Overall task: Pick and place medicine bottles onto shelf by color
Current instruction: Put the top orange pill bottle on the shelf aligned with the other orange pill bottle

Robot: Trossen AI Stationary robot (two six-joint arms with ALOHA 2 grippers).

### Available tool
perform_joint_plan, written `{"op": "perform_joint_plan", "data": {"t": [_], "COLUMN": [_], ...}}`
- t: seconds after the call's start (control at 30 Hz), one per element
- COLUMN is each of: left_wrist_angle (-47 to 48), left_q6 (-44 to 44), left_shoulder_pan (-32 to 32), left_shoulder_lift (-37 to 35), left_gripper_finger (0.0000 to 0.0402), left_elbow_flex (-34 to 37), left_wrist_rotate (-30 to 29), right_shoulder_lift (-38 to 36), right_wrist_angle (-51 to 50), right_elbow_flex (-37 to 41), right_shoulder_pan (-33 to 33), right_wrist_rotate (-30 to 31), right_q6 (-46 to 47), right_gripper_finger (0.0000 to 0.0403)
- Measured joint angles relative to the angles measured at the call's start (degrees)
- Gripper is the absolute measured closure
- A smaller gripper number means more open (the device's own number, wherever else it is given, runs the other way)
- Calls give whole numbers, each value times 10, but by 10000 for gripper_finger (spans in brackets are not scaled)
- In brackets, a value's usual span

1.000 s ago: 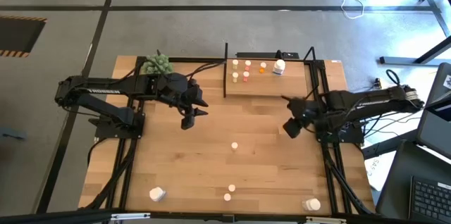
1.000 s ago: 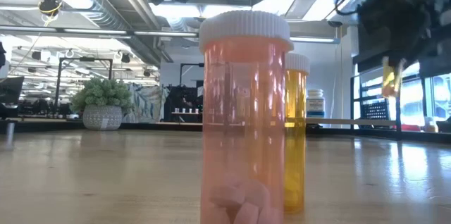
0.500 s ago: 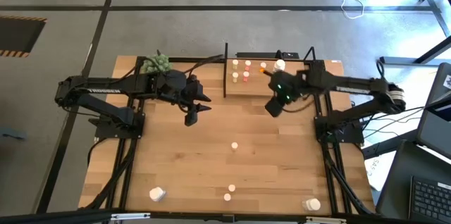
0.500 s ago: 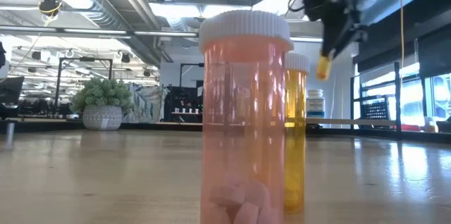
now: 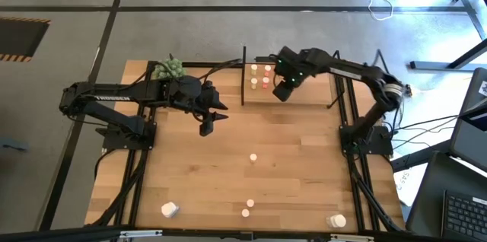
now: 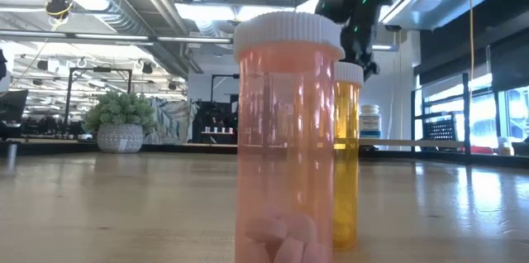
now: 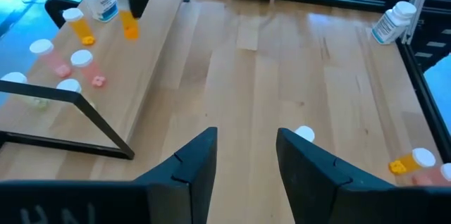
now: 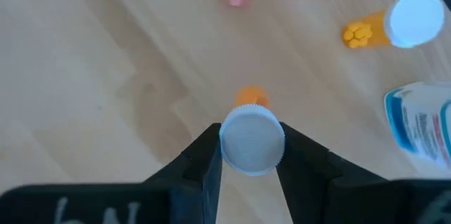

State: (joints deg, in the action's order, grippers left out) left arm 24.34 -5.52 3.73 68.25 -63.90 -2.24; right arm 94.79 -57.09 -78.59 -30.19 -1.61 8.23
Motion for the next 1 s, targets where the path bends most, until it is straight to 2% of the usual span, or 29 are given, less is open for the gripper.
{"op": "perform_joint_plan", "data": {"t": [0.3,1.0], "left_wrist_angle": [0,0], "left_q6": [-1,-1], "left_shoulder_pan": [0,0], "left_shoulder_lift": [0,0], "left_gripper_finger": [260,260], "left_elbow_flex": [0,0], "left_wrist_rotate": [3,3], "right_shoulder_lift": [75,80], "right_wrist_angle": [6,29], "right_elbow_flex": [-25,-28], "right_shoulder_pan": [-36,-45], "right_wrist_rotate": [19,31], "right_q6": [-48,-56], "right_gripper_finger": [284,284]}}
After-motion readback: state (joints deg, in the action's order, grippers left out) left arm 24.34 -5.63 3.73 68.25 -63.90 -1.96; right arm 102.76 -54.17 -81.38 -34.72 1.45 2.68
